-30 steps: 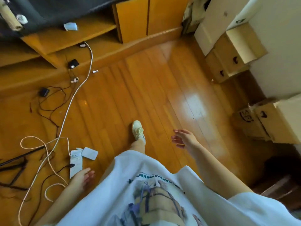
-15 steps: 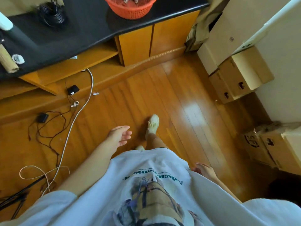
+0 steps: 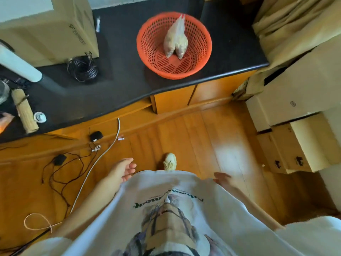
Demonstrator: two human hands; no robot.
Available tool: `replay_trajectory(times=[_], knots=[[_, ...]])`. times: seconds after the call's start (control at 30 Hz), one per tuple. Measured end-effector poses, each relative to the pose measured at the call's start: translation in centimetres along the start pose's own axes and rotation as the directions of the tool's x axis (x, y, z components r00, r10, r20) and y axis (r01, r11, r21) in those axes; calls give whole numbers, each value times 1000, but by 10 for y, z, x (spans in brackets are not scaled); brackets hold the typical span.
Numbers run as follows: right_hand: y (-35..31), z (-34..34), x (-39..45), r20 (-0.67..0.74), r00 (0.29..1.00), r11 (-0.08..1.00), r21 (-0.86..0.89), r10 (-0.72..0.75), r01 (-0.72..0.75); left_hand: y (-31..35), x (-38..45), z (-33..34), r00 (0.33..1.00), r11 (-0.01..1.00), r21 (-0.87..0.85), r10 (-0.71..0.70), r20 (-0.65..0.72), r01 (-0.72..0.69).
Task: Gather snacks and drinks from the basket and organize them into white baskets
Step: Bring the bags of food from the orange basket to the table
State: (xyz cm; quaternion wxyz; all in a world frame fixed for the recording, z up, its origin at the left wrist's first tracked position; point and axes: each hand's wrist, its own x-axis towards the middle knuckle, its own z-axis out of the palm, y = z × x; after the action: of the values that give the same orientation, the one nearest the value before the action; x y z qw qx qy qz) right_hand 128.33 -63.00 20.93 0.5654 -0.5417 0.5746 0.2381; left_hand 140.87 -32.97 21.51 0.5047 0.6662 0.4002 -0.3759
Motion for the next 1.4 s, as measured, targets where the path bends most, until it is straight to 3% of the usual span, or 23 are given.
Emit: replay_trajectory(times=[0.17,0.33,0.53,0.67,0.8,0.93,1.03,1.2,1.3,1.4], knots=[[-133,43,24,67,990,986,-109,-121,127,37,22,-18,995,984,-161,-82,-59,71],[-217,78,51,179,965,958,-176,-193,224,58,47,-32,965,950,-230,-239,-104,211],[-263,86,64,140,980,982,-105,-143,158,127,85,-16,951,938,-238,-285,-117,252],[-286,85,66,91,990,994,2,-105,105,216,102,18,990,986,-156,-71,-123,51],[-334,84,80,72,979,980,62,-191,187,317,105,70,975,972,-72,221,-20,-222],[-403,87,126,87,929,931,-35,-359,363,377,127,129,899,915,4,394,190,-402],[-458,100,187,59,868,844,-212,-493,493,395,166,180,849,861,103,460,260,-498],[-517,124,262,192,768,628,-473,-611,618,413,221,244,776,731,288,625,83,-619],[-530,134,281,372,686,493,-493,-625,717,417,244,260,758,707,351,652,13,-614],[-536,136,291,475,661,467,-470,-581,749,416,261,264,737,684,370,676,4,-629]])
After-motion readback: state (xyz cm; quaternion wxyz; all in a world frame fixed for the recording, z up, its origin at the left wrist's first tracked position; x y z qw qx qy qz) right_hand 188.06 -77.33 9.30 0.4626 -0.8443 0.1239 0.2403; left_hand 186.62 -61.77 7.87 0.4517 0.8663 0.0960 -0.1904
